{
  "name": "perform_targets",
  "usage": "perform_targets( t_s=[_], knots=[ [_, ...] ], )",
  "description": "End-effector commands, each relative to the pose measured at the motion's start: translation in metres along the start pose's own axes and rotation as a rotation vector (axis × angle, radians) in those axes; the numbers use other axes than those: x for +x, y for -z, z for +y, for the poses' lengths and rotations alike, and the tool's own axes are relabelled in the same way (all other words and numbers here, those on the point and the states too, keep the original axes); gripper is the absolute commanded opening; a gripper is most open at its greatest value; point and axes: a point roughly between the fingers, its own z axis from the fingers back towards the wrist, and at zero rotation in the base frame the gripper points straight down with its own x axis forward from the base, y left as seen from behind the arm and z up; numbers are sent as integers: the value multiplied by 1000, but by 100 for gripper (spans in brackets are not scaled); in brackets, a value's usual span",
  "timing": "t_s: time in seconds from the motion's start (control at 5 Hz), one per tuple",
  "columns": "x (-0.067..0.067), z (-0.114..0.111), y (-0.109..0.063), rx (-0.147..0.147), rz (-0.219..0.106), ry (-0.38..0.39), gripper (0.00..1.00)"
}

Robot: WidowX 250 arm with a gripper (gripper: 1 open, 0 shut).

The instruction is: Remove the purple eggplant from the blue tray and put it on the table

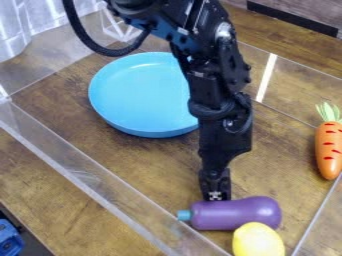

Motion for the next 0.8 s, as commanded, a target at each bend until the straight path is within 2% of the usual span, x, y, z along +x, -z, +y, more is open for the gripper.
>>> perform_targets(
  t_s=[0.0,0.2,0.4,0.6],
  knots=[
    [4,-2,-6,10,-27,-30,0],
    [7,-3,-5,9,-35,-67,100],
    [5,-2,-10,12,-42,-112,0],
    [3,0,-13,14,-47,-159,0]
  ],
)
